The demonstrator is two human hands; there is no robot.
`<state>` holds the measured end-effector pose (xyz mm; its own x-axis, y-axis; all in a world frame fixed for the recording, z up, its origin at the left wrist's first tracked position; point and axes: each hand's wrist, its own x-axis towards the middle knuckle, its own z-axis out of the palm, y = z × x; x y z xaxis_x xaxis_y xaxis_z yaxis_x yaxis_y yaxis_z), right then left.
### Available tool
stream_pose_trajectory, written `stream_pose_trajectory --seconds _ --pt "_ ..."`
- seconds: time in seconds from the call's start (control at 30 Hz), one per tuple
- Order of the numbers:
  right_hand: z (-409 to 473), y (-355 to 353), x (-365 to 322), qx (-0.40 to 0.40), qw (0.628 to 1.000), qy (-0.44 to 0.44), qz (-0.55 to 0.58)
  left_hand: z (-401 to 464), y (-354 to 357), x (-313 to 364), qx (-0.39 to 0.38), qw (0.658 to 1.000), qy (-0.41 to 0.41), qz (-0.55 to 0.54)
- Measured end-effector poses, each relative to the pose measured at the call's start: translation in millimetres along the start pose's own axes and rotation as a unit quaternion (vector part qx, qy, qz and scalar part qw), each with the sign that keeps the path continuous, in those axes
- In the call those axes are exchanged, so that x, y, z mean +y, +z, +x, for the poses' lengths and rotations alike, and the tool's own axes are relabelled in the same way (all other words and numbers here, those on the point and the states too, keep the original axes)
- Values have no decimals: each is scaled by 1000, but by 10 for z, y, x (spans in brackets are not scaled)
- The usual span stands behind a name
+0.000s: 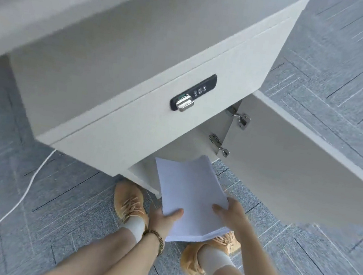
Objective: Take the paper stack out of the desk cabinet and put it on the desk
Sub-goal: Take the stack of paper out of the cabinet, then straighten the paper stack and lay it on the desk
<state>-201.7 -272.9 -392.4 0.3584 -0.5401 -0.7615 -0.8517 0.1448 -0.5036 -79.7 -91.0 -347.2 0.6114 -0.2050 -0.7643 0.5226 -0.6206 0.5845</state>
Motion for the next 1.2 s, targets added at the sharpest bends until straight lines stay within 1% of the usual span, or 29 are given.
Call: stream_pose_trajectory --seconds 0.07,0.13,0.27,0.37,0.53,0.7,0.8,0.93,1.0,1.1,1.2 --pt "-585 -157 -92 22 1000 -15 -16 -385 -65 -7 -25 1000 7 -10" --pt "-1308 -336 -211 54 998 -27 2 -909 -166 42 -53 998 29 -21" --pt "-2377 -658 -175 122 989 -77 28 -1879 -348 180 -69 991 112 -17" --pt "-3131 -857 -171 153 979 -117 68 -2585 -559 314 -88 982 167 -11" --pt "-4356 -998 -324 190 942 -217 170 -3582 -1000 512 -97 956 272 -51" --pt "-5293 -1043 -557 183 902 -311 236 -4433 -1567 768 -102 921 365 -91" --pt "-5673 -1072 -764 146 885 -357 260 -4789 -1929 930 -111 906 391 -116" --pt "-5921 -1145 -1231 80 880 -384 268 -4950 -2323 1159 -106 889 429 -120" --pt "-5938 -1166 -1552 69 866 -400 291 -4916 -2460 1287 -101 884 441 -118" --pt "-5827 -1128 -2039 71 854 -426 290 -4728 -2616 1527 -97 881 442 -140" --pt "-5520 -1035 -2521 43 855 -436 278 -4412 -2793 1800 -114 881 416 -193"
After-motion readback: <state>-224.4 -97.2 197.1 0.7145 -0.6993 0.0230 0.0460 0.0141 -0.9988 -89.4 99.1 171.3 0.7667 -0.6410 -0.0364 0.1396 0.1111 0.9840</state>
